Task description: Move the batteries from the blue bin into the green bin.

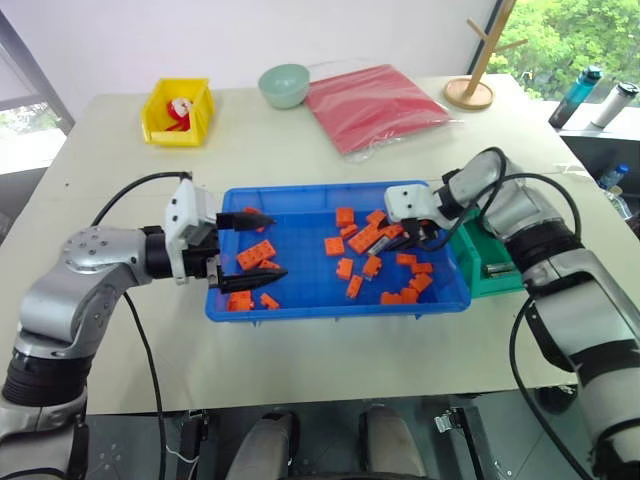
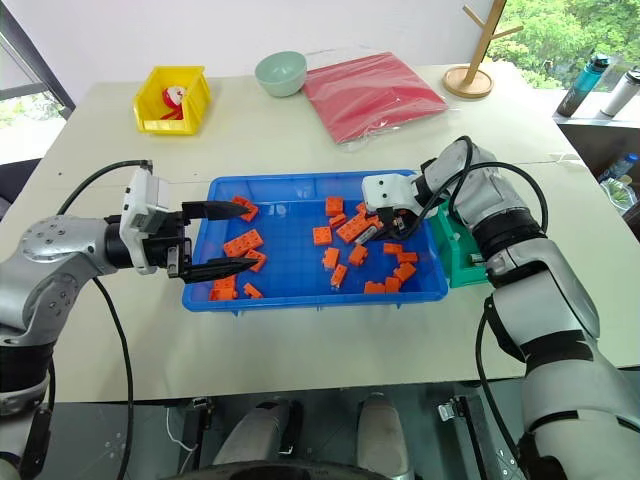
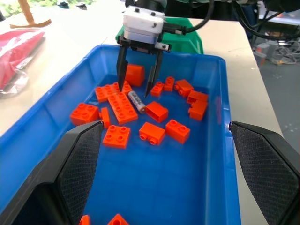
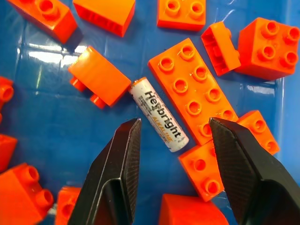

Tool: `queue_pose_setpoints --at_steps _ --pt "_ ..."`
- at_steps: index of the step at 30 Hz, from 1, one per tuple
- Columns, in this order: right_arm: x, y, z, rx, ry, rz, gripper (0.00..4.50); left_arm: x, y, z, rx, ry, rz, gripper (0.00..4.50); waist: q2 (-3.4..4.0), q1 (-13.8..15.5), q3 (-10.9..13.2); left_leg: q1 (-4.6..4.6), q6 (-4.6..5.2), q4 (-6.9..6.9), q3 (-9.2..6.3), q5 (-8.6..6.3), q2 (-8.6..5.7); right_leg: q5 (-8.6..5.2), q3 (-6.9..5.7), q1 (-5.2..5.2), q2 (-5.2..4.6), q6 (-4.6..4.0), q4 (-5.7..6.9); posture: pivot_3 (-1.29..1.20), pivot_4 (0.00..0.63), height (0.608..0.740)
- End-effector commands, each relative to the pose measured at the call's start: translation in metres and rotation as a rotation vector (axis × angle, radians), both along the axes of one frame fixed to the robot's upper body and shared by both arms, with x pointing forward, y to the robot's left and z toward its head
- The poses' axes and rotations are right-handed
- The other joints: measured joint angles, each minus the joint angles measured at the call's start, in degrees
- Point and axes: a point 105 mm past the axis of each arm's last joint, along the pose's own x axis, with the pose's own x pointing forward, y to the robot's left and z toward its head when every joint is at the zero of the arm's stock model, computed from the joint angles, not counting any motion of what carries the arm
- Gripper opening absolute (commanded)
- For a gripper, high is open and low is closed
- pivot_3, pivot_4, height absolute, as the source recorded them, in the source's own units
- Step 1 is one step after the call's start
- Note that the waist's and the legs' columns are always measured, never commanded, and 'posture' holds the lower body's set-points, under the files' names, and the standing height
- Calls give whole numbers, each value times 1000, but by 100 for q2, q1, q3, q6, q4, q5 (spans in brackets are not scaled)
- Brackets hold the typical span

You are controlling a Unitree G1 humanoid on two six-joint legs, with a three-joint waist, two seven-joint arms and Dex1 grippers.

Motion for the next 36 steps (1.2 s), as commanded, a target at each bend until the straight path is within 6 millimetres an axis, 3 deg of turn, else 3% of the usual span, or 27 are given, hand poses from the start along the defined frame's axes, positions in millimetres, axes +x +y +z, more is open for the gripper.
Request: queue_pose_setpoints --at_steps 1,12,15,18,20,22,26,28,30,33,36 --pt "2 0 5 -12 -19 31 2355 -5 3 12 -10 -46 6 4500 0 2 0 0 0 0 0 0 0 0 0 0 0 0 0 0 150 717" --pt "-2 4 -9 31 24 31 2355 2 2 18 -12 -58 8 4500 0 3 0 0 -1 1 -3 0 0 0 0 1 1 0 1 0 150 717" --pt "-2 6 -11 46 36 19 1514 4 1 20 -11 -62 0 4500 0 1 0 0 -1 1 -2 0 0 0 0 1 1 0 2 0 150 717" --pt "-4 7 -11 58 42 22 179 6 0 21 -11 -66 -5 4500 0 4 0 0 -1 1 -4 0 0 0 0 1 2 0 2 0 150 717" --pt "-3 7 -10 70 32 12 52 6 -1 21 -12 -64 -13 4500 0 2 0 0 -1 1 -3 0 -1 0 0 2 2 0 2 0 150 717" --pt "0 7 0 106 -11 -19 52 6 -3 20 -13 -57 -20 4500 0 0 0 0 -1 2 -3 0 -1 0 0 1 1 0 3 0 150 717" --pt "1 10 46 331 -82 -191 52 7 -3 17 -13 -49 -26 4500 1 8 0 -2 -1 3 -2 0 -1 0 0 -1 -1 0 6 0 150 717" --pt "-2 -1 70 433 -155 -310 52 8 -2 16 -18 -44 -22 4500 1 23 0 -3 -1 4 -2 0 -1 0 0 -2 -1 0 7 0 150 717" --pt "-12 -32 90 535 -217 -485 52 10 0 15 -27 -36 -14 4500 1 80 0 -4 -1 2 -5 0 -4 0 0 -2 -2 0 10 0 150 717" --pt "-30 -75 102 619 -279 -715 52 13 1 12 -37 -26 -9 4500 1 188 0 -7 0 3 -8 0 -12 0 0 1 -8 0 10 0 150 717" --pt "-50 -115 102 661 -310 -920 52 16 1 11 -47 -18 -6 4500 0 232 0 -7 1 9 -5 0 -15 0 3 2 -11 0 4 0 150 717"
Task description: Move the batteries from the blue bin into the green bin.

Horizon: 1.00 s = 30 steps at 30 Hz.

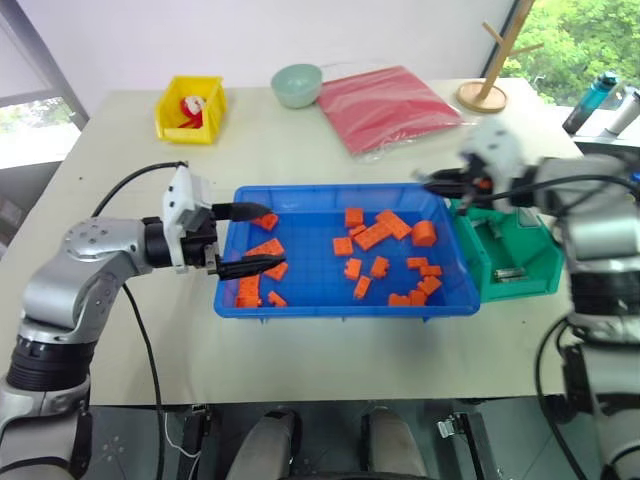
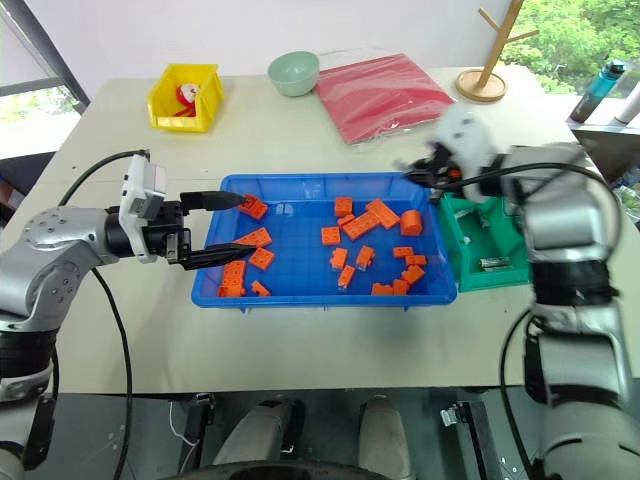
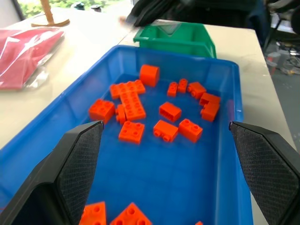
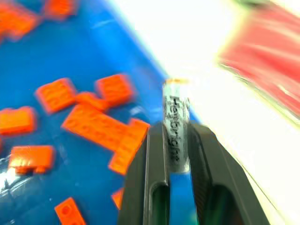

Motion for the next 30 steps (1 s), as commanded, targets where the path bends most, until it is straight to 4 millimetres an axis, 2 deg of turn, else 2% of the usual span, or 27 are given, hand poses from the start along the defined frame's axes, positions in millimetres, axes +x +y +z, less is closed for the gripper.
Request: queue_pose_setpoints --at_steps 1,3,5,9,13,20,24,27,30 --pt "-23 -41 13 80 -35 -205 52 3 0 9 -15 -45 0 4500 0 8 0 0 0 1 4 0 1 0 0 1 0 0 0 0 150 717" --pt "-33 -56 3 72 -11 -268 52 5 1 8 -17 -43 0 4500 0 5 0 1 0 0 10 0 4 0 1 0 1 0 0 0 150 717" --pt "-40 -61 -8 82 18 -298 52 7 1 8 -16 -42 -1 4500 0 -14 0 3 0 -2 14 0 6 0 2 -1 1 0 2 0 150 717" --pt "-41 -60 -24 90 43 -330 2037 15 1 10 -15 -46 -1 4500 0 -82 0 5 0 -5 23 0 13 0 2 -1 4 0 6 0 150 717" --pt "-41 -67 -28 72 35 -343 3977 20 2 13 -19 -56 8 4500 1 -65 0 6 0 -6 23 0 12 0 2 0 4 0 6 0 150 717" --pt "-68 -80 -27 55 16 -169 3977 19 24 9 7 -46 88 4500 1 -38 0 7 3 -2 17 -1 7 0 1 9 2 0 1 0 150 717" --pt "-90 -100 -27 33 54 -94 3977 17 55 13 33 -35 177 4500 1 -61 0 11 3 -6 18 -1 10 0 1 11 5 0 -1 0 150 717" --pt "-105 -113 -19 66 92 -49 3977 13 84 21 50 -21 242 4500 1 -68 0 15 3 -7 19 -1 12 0 0 13 5 1 -4 0 150 717" --pt "-112 -119 -13 108 121 -23 3977 8 102 27 71 -18 285 4500 1 -72 0 18 3 -8 20 -1 13 0 0 15 5 1 -7 0 150 717"
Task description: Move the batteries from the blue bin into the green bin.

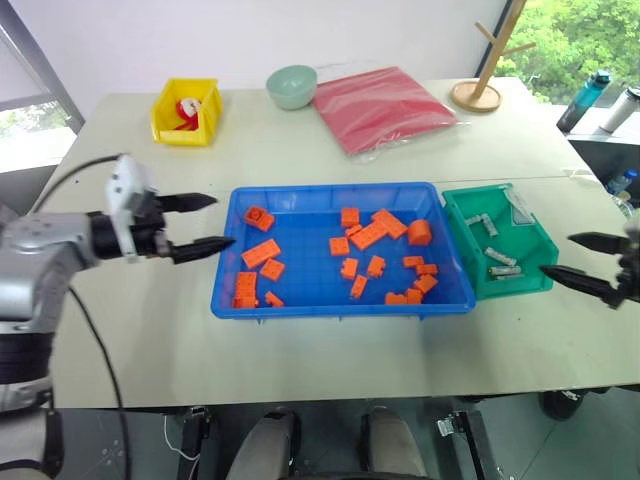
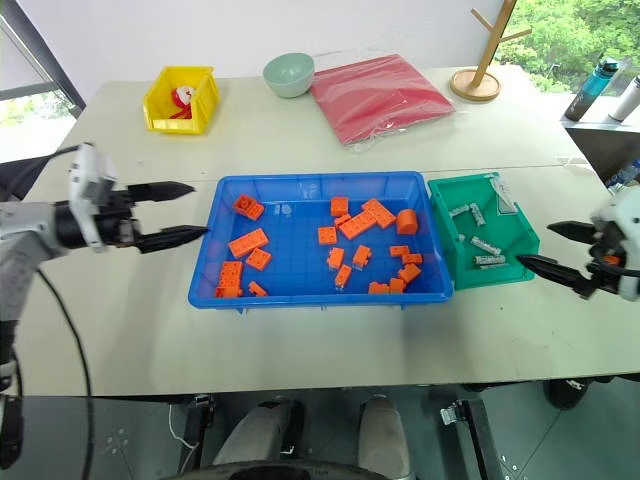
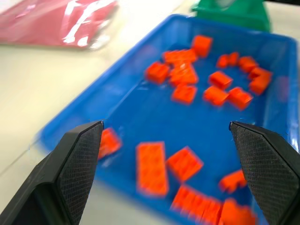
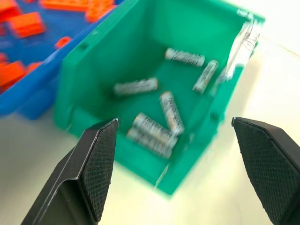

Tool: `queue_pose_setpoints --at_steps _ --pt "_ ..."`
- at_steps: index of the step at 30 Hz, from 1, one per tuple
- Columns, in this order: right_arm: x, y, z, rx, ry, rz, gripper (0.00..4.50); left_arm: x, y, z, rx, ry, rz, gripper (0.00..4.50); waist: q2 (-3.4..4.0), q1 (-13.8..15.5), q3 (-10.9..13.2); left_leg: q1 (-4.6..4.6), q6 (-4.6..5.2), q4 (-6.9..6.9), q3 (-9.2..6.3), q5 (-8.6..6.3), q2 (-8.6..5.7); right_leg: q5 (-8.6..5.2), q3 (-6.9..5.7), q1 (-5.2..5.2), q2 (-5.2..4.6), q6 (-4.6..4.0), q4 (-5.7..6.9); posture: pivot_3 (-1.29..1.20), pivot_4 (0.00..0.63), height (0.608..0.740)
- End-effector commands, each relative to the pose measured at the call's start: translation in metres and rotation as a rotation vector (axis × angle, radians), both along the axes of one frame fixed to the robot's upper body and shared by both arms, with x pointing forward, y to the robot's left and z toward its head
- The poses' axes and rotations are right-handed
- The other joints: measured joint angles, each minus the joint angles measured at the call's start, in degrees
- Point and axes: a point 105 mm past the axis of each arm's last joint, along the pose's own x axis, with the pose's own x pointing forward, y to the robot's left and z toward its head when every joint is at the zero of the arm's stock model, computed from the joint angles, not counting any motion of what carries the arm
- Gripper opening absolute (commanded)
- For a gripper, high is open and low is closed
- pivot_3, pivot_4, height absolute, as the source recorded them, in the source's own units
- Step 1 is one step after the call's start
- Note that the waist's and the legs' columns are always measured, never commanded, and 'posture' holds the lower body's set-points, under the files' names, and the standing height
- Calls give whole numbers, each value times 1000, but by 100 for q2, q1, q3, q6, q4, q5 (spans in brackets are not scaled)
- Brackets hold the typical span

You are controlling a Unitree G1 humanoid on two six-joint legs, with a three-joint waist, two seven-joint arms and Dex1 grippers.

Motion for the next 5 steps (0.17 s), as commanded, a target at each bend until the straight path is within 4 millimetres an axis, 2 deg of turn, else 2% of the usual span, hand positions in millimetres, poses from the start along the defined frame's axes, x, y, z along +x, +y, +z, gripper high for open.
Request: queue_pose_setpoints --at_steps 1,5 --pt "-8 -3 20 31 -41 48 3977 -7 17 14 3 -31 31 4500 0 1 0 2 0 -1 0 0 0 0 0 3 0 0 -4 0 150 717" --pt "-7 -4 19 63 -45 43 3977 -12 22 11 21 -18 40 4500 0 19 0 5 1 0 -3 -1 -1 0 -1 10 -2 0 -10 0 150 717"
